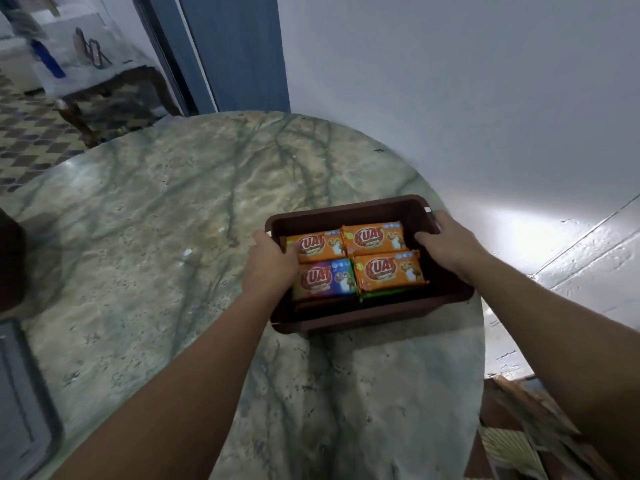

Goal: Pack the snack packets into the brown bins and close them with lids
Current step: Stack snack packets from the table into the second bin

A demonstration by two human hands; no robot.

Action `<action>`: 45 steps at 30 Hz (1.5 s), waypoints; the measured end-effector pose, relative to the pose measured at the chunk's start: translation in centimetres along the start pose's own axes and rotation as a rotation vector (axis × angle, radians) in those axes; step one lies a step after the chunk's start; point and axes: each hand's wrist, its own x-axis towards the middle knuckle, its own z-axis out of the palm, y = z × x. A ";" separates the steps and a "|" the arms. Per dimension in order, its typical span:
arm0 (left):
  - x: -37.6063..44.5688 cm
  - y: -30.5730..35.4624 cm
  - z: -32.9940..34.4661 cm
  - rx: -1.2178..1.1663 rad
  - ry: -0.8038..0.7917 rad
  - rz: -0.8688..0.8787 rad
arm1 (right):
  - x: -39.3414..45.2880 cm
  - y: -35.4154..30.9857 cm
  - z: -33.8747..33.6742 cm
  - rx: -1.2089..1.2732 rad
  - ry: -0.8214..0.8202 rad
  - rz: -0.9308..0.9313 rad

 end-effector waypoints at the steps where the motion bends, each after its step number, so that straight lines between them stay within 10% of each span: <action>1: -0.1 -0.1 0.0 0.015 0.006 0.013 | 0.1 0.0 0.0 0.022 -0.002 0.001; 26: -0.8 -0.7 -1.1 0.185 0.009 0.083 | -2.3 0.8 0.8 0.250 0.010 0.048; 45: -6.1 -14.6 -13.4 0.242 -0.059 0.215 | -19.0 -4.1 11.6 0.405 0.042 0.103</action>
